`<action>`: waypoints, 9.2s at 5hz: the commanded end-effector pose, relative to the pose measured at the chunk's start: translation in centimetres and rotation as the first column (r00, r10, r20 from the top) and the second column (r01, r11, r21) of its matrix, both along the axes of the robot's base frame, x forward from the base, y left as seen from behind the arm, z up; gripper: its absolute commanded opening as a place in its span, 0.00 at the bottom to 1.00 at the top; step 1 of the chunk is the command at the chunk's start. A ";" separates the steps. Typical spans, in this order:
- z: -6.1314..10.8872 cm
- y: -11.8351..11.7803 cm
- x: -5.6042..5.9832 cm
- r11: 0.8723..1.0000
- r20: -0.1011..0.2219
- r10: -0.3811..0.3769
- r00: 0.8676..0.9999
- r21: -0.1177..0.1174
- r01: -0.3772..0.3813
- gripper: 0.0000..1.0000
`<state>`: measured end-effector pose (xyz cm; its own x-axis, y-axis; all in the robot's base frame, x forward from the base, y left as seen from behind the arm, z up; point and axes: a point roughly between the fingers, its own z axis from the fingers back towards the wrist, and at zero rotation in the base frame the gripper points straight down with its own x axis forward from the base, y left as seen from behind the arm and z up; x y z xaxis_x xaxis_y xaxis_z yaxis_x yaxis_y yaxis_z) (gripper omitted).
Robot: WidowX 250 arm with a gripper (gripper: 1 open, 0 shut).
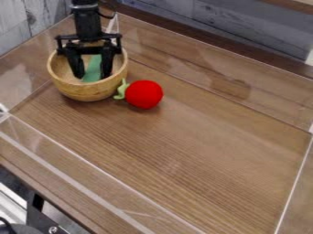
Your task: Remove the green block from the brown bowl and put it on the table
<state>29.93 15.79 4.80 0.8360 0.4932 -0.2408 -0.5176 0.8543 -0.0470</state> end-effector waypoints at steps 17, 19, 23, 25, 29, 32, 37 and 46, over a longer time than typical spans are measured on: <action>4.8 -16.5 -2.5 0.847 0.195 -0.505 0.841 -0.073 0.526 0.00; 2.6 -15.4 -1.3 0.853 0.197 -0.498 0.845 -0.064 0.518 0.00; 5.1 -7.6 -2.0 0.898 0.238 -0.424 0.874 -0.012 0.439 1.00; 5.3 -2.5 -1.2 0.902 0.256 -0.422 0.869 0.028 0.430 1.00; 3.6 -0.1 0.2 0.918 0.219 -0.394 0.893 0.054 0.392 1.00; 3.4 1.5 0.8 0.965 0.193 -0.263 0.945 0.069 0.254 1.00; 1.2 2.7 -0.1 0.975 0.170 -0.216 0.962 0.092 0.202 1.00; 4.4 -0.8 0.6 0.993 0.221 -0.098 0.970 0.080 0.082 0.00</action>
<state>29.33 14.56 5.84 0.8976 0.4229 -0.1244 -0.4351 0.8954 -0.0949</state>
